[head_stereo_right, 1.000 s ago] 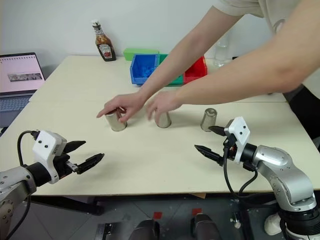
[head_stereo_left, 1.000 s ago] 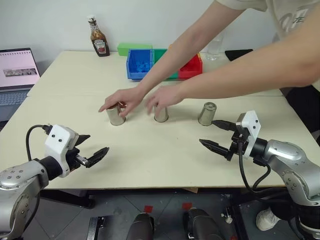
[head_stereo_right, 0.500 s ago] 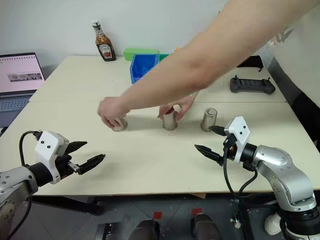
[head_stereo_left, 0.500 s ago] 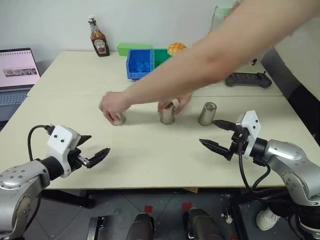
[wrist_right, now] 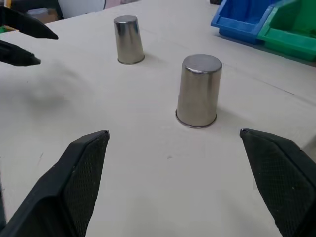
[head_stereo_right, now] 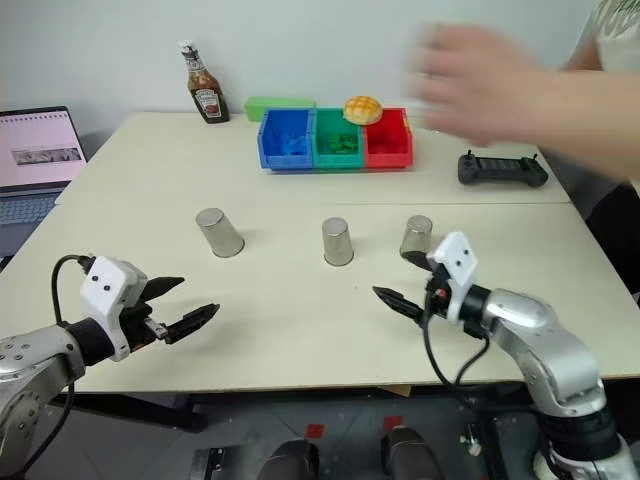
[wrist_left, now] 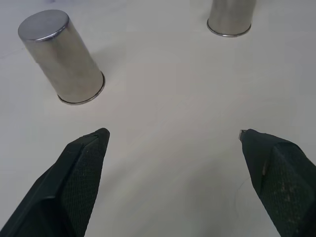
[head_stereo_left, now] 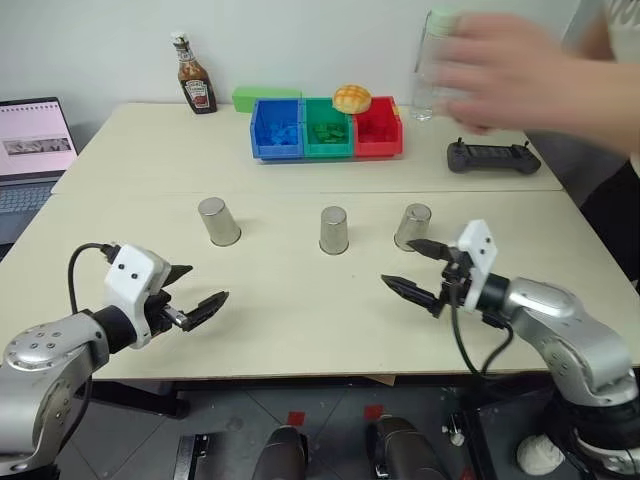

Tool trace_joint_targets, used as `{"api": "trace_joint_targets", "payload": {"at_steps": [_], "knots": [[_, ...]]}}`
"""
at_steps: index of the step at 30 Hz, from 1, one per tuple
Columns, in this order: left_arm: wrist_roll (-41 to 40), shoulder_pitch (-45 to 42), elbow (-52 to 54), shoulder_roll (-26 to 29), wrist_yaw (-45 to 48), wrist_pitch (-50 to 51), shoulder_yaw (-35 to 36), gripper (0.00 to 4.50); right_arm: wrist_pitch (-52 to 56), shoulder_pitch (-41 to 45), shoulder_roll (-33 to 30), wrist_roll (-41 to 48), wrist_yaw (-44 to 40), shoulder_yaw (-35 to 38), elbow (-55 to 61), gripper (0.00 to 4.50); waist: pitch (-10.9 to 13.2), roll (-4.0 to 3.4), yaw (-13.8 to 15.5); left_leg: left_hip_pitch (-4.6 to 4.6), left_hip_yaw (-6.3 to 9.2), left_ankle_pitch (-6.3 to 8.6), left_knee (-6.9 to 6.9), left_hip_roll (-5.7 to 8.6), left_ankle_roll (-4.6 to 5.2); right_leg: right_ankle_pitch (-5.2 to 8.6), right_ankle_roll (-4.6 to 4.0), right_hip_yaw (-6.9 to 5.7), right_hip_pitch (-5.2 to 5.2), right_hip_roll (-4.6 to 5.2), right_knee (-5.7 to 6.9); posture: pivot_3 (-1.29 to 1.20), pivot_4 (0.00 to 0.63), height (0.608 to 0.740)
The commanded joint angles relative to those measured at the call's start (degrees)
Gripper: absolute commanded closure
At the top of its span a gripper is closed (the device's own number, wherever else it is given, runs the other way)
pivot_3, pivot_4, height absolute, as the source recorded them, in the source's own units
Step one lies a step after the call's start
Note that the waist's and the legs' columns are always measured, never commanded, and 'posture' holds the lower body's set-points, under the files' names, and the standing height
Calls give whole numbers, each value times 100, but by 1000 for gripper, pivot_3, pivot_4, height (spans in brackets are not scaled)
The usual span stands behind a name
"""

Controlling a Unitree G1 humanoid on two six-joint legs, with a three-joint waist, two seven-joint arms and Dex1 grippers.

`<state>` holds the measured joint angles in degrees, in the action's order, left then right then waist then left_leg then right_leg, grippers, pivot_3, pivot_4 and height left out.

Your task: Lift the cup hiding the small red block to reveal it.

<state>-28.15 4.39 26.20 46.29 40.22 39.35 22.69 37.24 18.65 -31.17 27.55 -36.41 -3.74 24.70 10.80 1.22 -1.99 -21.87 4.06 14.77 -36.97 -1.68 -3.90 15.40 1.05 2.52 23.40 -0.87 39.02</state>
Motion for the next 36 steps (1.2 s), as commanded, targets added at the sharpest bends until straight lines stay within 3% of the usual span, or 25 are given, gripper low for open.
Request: {"api": "trace_joint_targets", "payload": {"at_steps": [1,10,17,22,28,36], "knots": [[-96,-147,177,56,-10,33,27,26,25,506,240,-558,533,-250,-334,0,0,0,0,-1,0,0,0,0,0,0,0,0,0,0,0,0,150,740],[-151,-322,335,14,-118,75,-162,26,546,1191,820,-812,837,-530,-901,0,0,-1,9,-10,0,0,4,0,0,1,-4,1,7,1,-3,0,150,740],[-278,-927,172,-138,-81,209,-717,26,695,848,439,-296,238,-105,-166,0,0,-1,37,-11,1,0,2,3,0,1,-3,-1,5,2,-4,0,150,740],[111,-2032,-680,-546,-50,6,-1673,26,1076,563,-142,325,-127,475,476,0,0,0,32,-12,4,0,-2,6,0,0,-1,-5,0,2,-2,0,150,740],[790,-3314,-2032,-1068,0,-423,-2600,26,1305,328,-400,603,-67,688,847,0,0,0,-3,-5,3,0,-1,2,1,0,0,-3,-2,-6,0,0,150,740],[1334,-4488,-3716,-1908,146,-974,-3137,26,1810,56,-448,1393,84,1030,1479,0,0,0,7,-15,4,0,-1,10,1,0,0,-2,-2,-3,-6,0,150,740]]}}
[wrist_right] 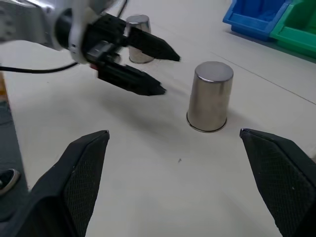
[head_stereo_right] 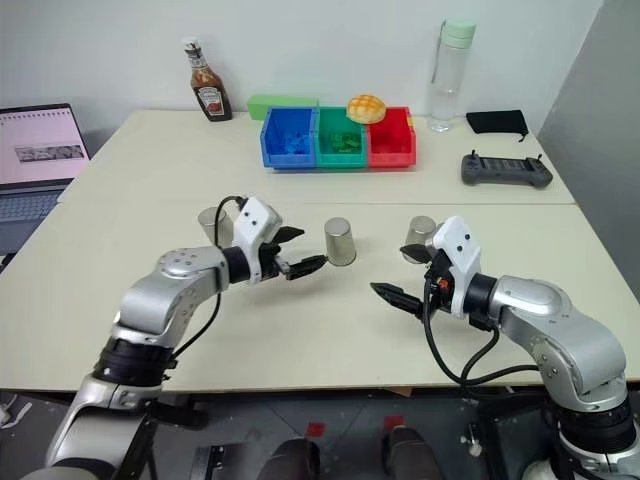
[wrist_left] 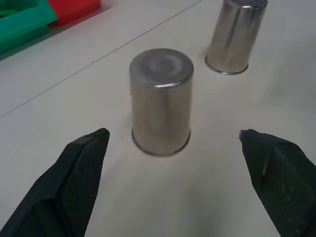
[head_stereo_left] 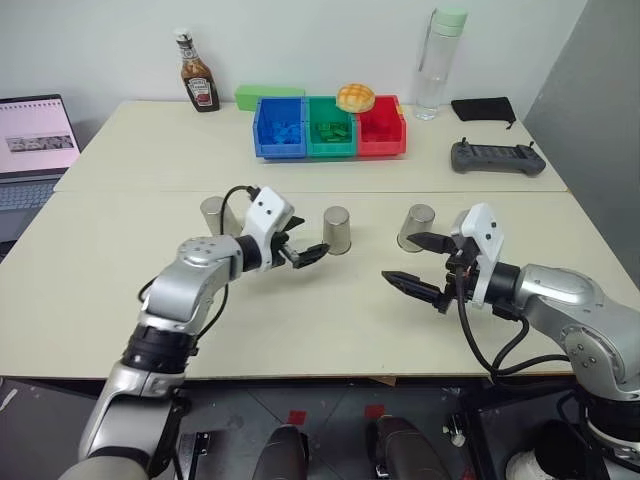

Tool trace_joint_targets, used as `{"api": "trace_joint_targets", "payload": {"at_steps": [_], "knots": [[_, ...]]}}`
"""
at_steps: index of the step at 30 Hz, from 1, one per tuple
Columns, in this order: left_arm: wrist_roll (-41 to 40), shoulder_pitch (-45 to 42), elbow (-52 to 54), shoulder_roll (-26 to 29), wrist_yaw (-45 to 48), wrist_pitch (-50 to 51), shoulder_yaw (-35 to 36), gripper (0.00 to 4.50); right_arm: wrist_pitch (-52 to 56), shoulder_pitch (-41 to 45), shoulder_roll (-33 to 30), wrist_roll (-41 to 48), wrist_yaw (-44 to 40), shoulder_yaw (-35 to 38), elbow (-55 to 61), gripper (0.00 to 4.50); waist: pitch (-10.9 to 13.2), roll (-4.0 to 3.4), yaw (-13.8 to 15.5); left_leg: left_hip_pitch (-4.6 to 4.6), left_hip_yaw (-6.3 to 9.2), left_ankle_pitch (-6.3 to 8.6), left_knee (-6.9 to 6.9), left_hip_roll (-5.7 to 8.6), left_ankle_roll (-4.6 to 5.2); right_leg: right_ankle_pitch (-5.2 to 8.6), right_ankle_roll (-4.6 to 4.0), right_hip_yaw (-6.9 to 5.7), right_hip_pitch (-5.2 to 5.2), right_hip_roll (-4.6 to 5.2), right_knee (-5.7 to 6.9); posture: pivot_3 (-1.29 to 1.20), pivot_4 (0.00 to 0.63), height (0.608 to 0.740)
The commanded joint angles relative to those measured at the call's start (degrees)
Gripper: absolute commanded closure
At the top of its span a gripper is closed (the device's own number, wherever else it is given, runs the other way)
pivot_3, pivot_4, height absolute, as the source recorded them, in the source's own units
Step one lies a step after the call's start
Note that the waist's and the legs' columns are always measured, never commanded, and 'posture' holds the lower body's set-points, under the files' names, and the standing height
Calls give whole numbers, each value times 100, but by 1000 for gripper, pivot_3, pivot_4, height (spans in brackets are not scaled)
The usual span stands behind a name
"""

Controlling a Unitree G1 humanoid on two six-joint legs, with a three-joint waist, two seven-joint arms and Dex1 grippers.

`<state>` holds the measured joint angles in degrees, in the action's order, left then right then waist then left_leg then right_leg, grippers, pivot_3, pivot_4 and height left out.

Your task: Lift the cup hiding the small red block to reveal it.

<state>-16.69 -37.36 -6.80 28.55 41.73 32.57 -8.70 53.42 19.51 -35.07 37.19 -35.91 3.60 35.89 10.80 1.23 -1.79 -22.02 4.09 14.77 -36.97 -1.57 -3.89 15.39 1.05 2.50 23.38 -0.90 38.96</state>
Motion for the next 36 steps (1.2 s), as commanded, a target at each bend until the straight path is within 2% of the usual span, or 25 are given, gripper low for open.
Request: {"api": "trace_joint_targets", "payload": {"at_steps": [1,7,15,19,24,30,36], "knots": [[266,-472,-723,-257,-63,-412,11,26,262,-76,-94,571,10,351,418,0,0,0,-13,0,0,0,0,0,0,0,0,1,0,0,0,0,150,740],[617,-1046,-1898,-736,-71,-906,-39,26,310,-176,-246,838,49,403,528,0,0,0,-6,1,0,0,-3,2,0,0,1,0,0,0,2,0,150,740],[872,-1418,-2769,-1040,49,-1362,19,26,172,-271,-299,784,134,362,533,0,0,1,-4,-2,1,0,-2,2,0,0,1,-2,0,0,1,0,150,740],[940,-1561,-3128,-1129,49,-1530,71,728,133,-315,-292,747,185,333,550,0,0,1,-4,-1,1,0,-2,3,0,0,2,-1,0,0,1,0,150,740],[934,-1580,-3182,-1168,132,-1588,118,1723,125,-309,-318,771,232,327,567,0,0,1,-8,-1,2,0,-1,2,0,0,2,-2,0,0,1,0,150,740],[776,-1488,-2929,-1169,201,-1603,309,1768,119,-229,-332,754,262,268,543,0,0,1,-7,-1,1,0,-2,2,0,0,2,-1,0,0,1,0,150,740],[862,-1453,-2022,-869,-393,-1758,757,1768,117,-114,-294,753,291,182,523,0,1,1,-10,-3,2,0,-2,1,0,0,2,-1,2,0,2,0,150,740]]}}
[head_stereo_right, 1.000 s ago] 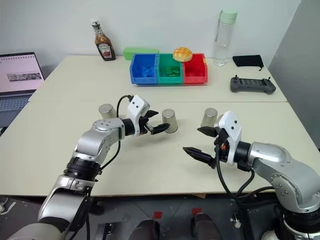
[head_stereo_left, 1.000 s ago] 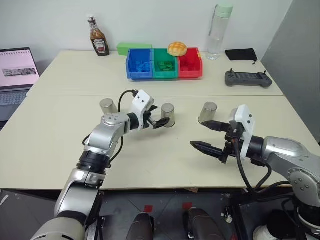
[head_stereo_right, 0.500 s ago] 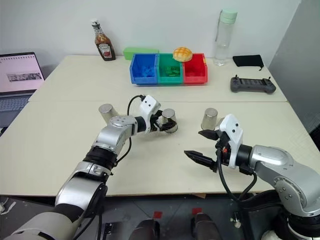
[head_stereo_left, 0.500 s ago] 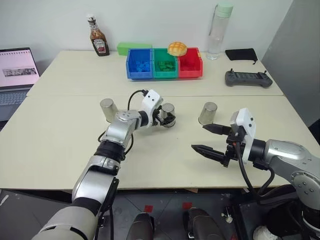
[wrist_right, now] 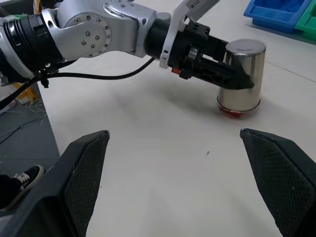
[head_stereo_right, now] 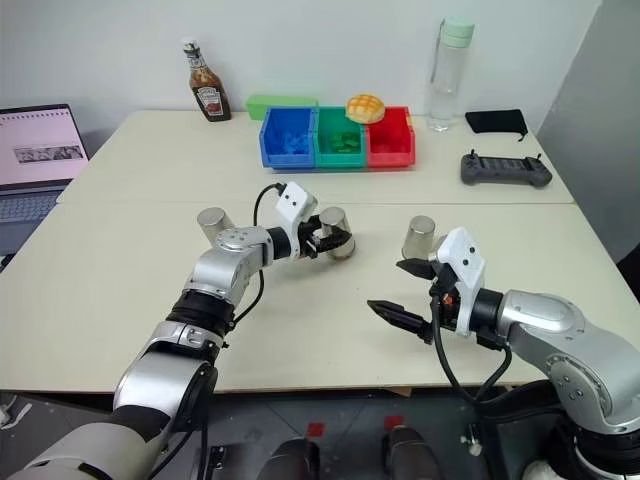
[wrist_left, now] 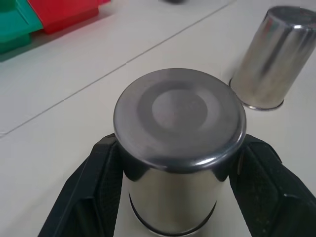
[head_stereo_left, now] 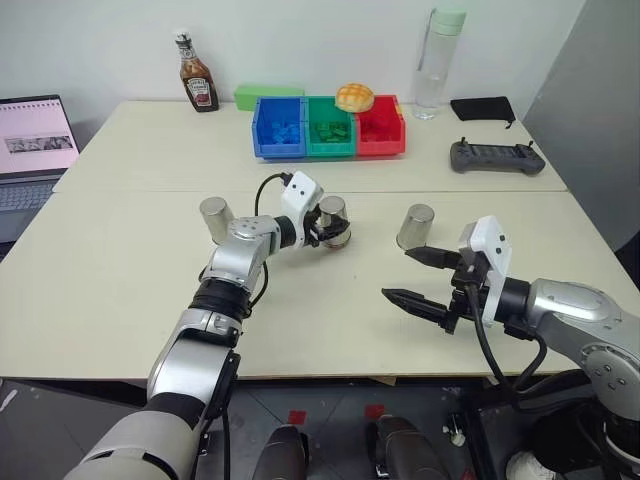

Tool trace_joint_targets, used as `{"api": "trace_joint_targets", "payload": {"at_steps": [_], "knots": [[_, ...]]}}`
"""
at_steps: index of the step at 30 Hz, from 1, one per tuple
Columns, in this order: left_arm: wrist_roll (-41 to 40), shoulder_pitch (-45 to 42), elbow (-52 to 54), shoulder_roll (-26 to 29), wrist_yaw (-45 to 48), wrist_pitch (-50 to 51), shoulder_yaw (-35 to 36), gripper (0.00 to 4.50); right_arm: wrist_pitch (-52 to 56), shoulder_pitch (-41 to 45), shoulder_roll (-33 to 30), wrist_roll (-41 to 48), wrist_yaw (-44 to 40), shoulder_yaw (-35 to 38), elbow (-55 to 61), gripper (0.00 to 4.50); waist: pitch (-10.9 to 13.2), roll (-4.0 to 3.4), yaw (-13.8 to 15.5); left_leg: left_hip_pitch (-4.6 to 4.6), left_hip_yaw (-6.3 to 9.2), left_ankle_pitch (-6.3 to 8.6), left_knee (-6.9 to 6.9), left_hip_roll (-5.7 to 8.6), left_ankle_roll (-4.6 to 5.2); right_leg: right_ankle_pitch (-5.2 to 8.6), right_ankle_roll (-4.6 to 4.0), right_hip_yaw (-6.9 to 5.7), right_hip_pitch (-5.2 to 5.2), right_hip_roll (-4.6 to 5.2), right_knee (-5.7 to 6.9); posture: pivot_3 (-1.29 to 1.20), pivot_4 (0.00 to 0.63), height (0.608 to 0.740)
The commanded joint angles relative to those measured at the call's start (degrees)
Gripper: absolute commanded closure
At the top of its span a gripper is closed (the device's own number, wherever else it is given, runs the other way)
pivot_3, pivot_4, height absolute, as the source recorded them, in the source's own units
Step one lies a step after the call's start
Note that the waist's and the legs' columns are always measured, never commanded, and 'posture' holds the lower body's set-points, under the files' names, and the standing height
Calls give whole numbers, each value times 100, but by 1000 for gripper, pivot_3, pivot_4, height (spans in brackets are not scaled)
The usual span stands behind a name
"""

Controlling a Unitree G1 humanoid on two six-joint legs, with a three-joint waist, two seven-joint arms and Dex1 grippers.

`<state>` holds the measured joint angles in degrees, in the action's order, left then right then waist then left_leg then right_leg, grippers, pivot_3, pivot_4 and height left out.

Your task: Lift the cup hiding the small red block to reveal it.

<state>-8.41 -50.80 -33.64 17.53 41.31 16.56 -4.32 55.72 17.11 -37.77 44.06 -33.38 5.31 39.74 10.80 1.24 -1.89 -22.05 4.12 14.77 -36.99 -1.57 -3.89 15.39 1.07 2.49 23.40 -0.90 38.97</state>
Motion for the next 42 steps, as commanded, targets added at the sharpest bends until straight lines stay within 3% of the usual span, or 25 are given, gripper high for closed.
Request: {"api": "trace_joint_targets", "payload": {"at_steps": [1,9,22,24,29,42], "knots": [[69,-75,779,302,-429,-92,345,1768,-112,140,-17,70,44,5,136,0,0,0,0,1,0,0,0,0,0,0,0,0,0,0,0,0,150,740],[236,579,1243,751,-1025,714,575,1768,-240,357,106,-14,54,-125,-55,0,0,-1,5,4,1,0,0,-1,0,0,0,-1,-1,0,2,0,150,740],[174,828,863,711,-1246,1120,754,1768,-387,553,92,-57,7,-270,-260,0,0,0,18,1,6,0,-1,-1,0,-1,0,-6,-1,2,1,0,150,740],[197,836,788,723,-1301,1142,758,1067,-386,554,89,-55,14,-268,-257,0,0,0,18,2,6,0,-1,-1,0,-1,0,-7,-1,2,2,0,150,740],[75,827,765,734,-1250,1248,835,64,-374,532,81,-51,33,-259,-233,0,0,0,17,2,6,0,-1,-1,0,-1,0,-7,-1,2,2,0,150,740],[-134,713,1809,740,-1243,1087,1012,17,-417,518,107,-82,41,-277,-266,0,0,0,18,2,6,0,-1,-1,-1,-1,0,-5,-1,2,2,0,150,740]]}}
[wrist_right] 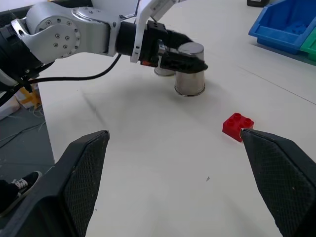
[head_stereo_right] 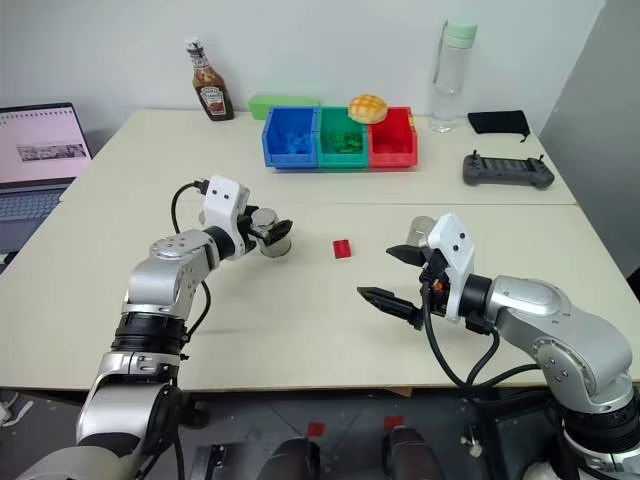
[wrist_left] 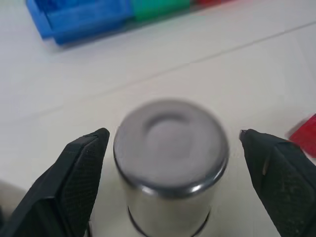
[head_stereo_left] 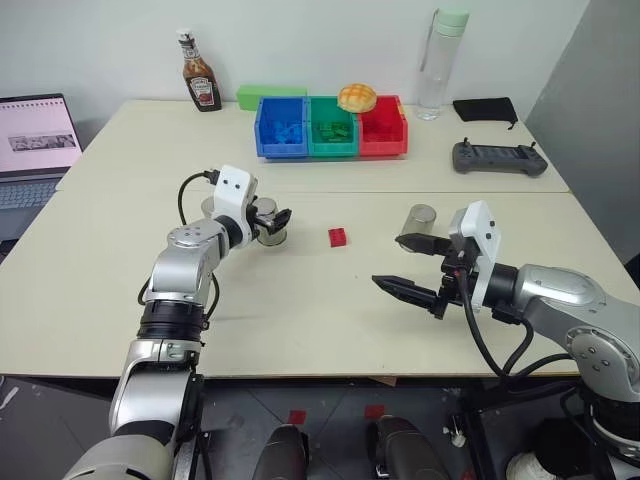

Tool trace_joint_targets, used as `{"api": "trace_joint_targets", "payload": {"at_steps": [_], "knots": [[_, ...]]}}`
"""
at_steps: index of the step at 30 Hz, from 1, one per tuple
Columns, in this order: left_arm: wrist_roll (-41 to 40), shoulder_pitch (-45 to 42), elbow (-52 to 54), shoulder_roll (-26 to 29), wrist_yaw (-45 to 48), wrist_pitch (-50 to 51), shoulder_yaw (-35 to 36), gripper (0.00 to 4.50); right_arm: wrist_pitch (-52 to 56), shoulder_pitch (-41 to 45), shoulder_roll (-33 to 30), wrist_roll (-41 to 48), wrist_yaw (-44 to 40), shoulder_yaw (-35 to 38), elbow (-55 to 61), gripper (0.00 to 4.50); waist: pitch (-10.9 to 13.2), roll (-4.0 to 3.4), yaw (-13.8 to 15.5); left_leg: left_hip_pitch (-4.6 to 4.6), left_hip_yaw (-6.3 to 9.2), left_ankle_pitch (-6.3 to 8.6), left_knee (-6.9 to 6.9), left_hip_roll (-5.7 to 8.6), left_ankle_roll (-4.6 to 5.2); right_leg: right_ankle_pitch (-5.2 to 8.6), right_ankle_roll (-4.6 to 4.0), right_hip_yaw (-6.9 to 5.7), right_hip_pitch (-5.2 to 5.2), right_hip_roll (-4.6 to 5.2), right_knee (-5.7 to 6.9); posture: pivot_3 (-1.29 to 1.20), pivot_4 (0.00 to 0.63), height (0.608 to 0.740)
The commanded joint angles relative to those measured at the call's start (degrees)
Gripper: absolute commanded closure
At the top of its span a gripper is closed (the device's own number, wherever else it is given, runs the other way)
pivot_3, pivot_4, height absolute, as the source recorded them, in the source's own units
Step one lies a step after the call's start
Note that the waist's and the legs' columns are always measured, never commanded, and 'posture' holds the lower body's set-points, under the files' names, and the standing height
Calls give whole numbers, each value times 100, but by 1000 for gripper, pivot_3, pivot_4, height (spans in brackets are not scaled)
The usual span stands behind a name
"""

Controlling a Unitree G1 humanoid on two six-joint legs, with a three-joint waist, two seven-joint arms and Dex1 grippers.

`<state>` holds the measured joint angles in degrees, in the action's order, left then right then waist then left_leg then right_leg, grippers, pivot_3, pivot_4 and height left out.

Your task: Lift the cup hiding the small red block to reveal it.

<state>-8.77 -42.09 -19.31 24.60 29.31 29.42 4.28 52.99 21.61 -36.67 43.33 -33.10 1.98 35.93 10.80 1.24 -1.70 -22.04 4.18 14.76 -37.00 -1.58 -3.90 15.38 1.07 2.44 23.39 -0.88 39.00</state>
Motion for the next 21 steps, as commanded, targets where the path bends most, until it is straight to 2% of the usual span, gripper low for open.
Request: {"api": "trace_joint_targets", "payload": {"at_steps": [1,4,7,12,16,21], "knots": [[-95,-177,402,36,-54,-260,161,17,-156,75,6,-15,14,51,106,0,0,0,0,0,0,0,0,0,0,0,0,0,0,0,0,0,150,740],[-292,-279,867,212,128,-398,348,17,-342,113,61,-191,96,50,81,0,0,0,-1,1,-1,0,0,0,0,0,0,1,0,0,1,0,150,740],[-670,-131,1594,627,707,209,323,17,-607,76,52,-485,146,22,94,0,1,1,-21,-5,0,0,1,-2,-1,0,0,0,5,0,-1,0,150,740],[-1217,762,2810,1843,1681,1109,393,17,-984,-147,-42,-695,-42,130,36,0,0,-1,-84,5,-6,0,10,-3,-1,1,0,6,4,0,0,0,150,740],[-1712,1668,3473,2606,2178,1645,893,17,-900,-386,-306,-357,-433,472,-133,0,2,2,-71,3,-4,0,5,-6,0,2,-1,2,4,0,0,0,150,740],[-1954,2477,3845,3024,2458,1631,1181,17,-1062,-645,-752,-313,-1036,743,-482,0,2,2,-7,6,-8,0,2,-4,0,2,-1,5,1,1,-3,0,150,740]]}}
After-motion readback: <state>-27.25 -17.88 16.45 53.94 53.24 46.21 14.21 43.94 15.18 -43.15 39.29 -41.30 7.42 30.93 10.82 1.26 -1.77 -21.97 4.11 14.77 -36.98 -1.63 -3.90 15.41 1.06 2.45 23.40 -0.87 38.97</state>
